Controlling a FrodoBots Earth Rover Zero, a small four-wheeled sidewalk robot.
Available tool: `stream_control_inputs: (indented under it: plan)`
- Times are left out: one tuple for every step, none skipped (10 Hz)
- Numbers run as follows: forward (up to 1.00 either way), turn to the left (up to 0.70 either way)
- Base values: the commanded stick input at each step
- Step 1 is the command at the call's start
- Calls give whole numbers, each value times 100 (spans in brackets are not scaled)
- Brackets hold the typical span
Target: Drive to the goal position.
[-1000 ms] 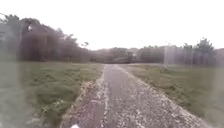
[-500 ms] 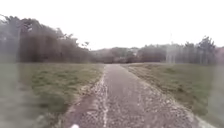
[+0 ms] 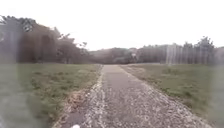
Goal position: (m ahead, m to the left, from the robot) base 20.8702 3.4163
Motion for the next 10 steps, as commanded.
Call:
stream_control_inputs:
  plan:
    - [70, 0]
    - [70, 0]
    - [70, 0]
    - [70, 0]
    - [70, 0]
    - [70, 0]
    - [70, 0]
    - [70, 0]
    - [70, 0]
    - [70, 0]
